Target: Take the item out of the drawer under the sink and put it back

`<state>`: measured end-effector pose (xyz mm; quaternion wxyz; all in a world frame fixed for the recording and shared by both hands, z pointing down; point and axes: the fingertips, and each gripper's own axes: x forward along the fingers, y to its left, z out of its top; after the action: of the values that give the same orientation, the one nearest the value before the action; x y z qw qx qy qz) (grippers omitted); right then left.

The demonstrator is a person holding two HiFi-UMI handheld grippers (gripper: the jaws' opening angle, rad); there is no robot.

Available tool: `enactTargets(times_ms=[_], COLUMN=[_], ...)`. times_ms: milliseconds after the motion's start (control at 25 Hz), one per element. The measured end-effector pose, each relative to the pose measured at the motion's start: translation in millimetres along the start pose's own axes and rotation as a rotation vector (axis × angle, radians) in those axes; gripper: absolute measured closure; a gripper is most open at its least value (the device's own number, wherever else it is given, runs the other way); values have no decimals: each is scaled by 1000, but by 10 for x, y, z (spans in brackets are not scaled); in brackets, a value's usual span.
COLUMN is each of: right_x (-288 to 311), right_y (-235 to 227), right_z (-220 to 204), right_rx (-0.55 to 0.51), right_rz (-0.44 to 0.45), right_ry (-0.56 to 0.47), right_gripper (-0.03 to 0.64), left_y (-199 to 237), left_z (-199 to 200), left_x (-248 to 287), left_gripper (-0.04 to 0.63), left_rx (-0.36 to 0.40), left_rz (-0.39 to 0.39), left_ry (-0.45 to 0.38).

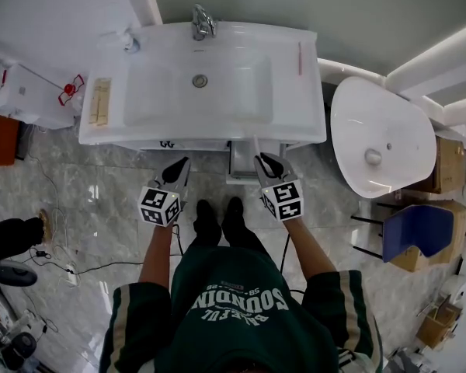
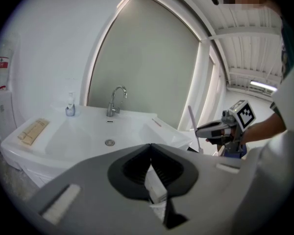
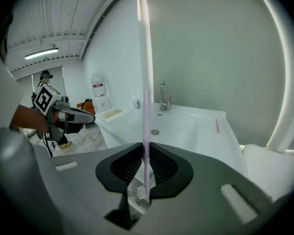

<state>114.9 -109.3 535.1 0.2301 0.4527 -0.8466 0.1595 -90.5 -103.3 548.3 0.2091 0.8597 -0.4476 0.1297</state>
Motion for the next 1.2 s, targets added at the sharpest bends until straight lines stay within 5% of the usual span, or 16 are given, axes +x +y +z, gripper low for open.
enactTargets(times_ms=[600,1200], right_x=[509,1516], right_y=[-39,-434], right_z=[-1129,-2451], right_rx=[-78,-135], right_rz=[103,125], right_ry=[253,591], right_gripper=[566,566], left_y=[-368,-113], left_z=[-590,-1096], left_x=[218,316], left_gripper=[545,545], left_rx=[-68,-121], left_rz=[-55,8], left_ry=[98,169])
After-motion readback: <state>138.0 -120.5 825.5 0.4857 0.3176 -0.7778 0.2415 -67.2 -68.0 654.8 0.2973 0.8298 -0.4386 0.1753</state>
